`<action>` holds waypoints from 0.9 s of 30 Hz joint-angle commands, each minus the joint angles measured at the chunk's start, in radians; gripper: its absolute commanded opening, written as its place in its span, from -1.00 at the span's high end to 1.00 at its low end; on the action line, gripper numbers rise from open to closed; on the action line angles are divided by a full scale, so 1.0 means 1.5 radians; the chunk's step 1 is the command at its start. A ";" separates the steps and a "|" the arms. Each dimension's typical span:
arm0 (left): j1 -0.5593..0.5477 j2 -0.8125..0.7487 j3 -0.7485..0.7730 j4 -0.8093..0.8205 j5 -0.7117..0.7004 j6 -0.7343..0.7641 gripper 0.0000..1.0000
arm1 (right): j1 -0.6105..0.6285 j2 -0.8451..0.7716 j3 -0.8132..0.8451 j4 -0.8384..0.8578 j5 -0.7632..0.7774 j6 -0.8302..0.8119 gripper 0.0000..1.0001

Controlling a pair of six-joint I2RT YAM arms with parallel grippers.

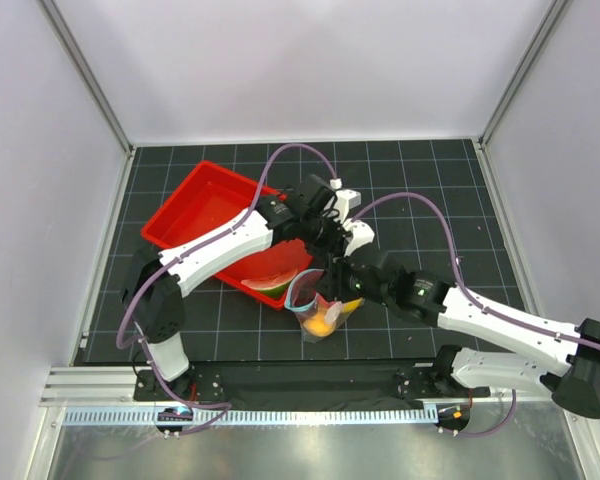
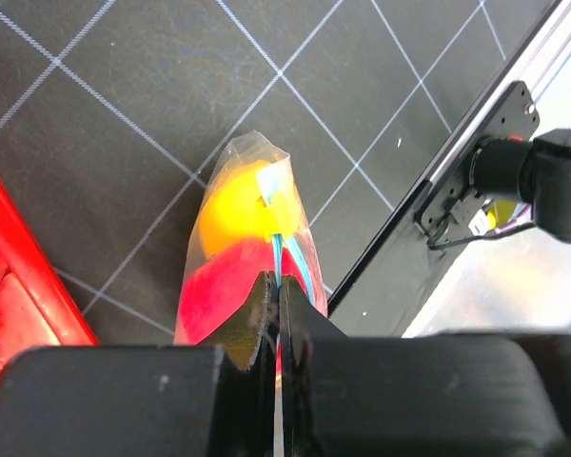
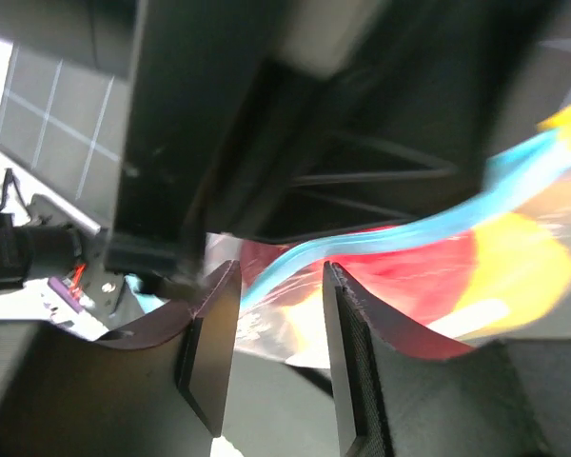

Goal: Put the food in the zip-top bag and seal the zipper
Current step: Zip the zipper food storage bag at the center of the board.

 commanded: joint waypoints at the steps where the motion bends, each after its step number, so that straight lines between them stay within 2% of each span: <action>1: 0.002 -0.046 -0.010 -0.015 0.026 0.052 1.00 | 0.002 -0.044 0.024 0.001 0.064 -0.052 0.05; 3: 0.002 -0.047 -0.019 -0.004 0.026 0.069 0.99 | 0.001 -0.062 0.032 -0.021 0.086 -0.080 0.03; 7: 0.002 -0.032 -0.012 0.000 0.021 0.086 1.00 | 0.001 -0.104 0.030 -0.024 0.109 -0.141 -0.19; 9: 0.002 -0.029 -0.011 0.010 0.017 0.090 1.00 | 0.001 -0.124 0.024 -0.028 0.155 -0.165 -0.25; 11: 0.002 -0.026 -0.015 0.019 0.016 0.095 0.99 | -0.012 -0.143 0.020 -0.036 0.187 -0.179 -0.31; 12: 0.002 -0.027 -0.017 0.022 0.016 0.099 1.00 | -0.049 -0.144 0.019 -0.045 0.198 -0.181 -0.31; 14: 0.002 -0.026 -0.022 0.028 0.018 0.108 0.99 | -0.111 -0.138 0.017 -0.052 0.146 -0.189 -0.28; 15: 0.002 -0.026 -0.023 0.029 0.018 0.113 0.99 | -0.197 -0.140 0.002 -0.045 0.061 -0.191 -0.28; 18: 0.001 -0.029 -0.030 0.032 0.022 0.127 1.00 | -0.317 -0.162 -0.050 0.016 -0.067 -0.181 -0.25; 19: 0.001 -0.030 -0.032 0.037 0.022 0.132 1.00 | -0.381 -0.167 -0.062 0.032 -0.154 -0.180 -0.23; 21: 0.000 -0.031 -0.037 0.040 0.026 0.138 0.99 | -0.429 -0.183 -0.103 0.104 -0.258 -0.171 -0.18; 22: -0.001 -0.032 -0.040 0.046 0.027 0.141 1.00 | -0.464 -0.193 -0.122 0.141 -0.375 -0.165 -0.17; 23: -0.003 -0.034 -0.043 0.049 0.028 0.150 0.99 | -0.474 -0.214 -0.172 0.238 -0.423 -0.147 -0.17; 25: -0.008 -0.036 -0.051 0.062 0.029 0.160 1.00 | -0.479 -0.238 -0.217 0.334 -0.461 -0.100 -0.20; 27: -0.012 -0.043 -0.057 0.071 0.036 0.175 1.00 | -0.479 -0.259 -0.245 0.362 -0.448 -0.104 -0.20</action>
